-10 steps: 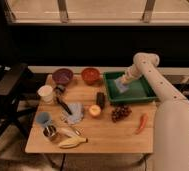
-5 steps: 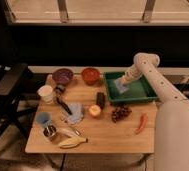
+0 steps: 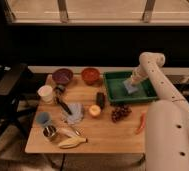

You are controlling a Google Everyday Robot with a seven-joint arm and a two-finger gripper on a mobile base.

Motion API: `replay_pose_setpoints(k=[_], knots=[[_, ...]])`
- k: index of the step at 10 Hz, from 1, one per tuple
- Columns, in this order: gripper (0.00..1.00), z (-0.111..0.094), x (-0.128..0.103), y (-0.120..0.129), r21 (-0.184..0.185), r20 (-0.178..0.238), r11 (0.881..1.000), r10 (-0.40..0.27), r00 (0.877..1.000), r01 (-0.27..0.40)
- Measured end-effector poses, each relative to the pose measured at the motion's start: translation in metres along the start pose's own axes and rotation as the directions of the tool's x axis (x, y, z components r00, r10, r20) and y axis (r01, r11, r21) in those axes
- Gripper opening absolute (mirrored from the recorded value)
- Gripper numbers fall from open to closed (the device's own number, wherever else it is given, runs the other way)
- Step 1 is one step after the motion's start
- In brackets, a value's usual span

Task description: Wipe tray with sponge

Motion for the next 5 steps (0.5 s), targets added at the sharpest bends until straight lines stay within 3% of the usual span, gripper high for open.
replay_pose_setpoints(k=[3,5], knots=[[0.0,0.003,-0.018,-0.016,0.056,0.02,0.998,0.019,1.0,-0.02],[0.0,0.003,-0.03,-0.005,0.055,0.055,0.998,-0.004,0.998,0.001]])
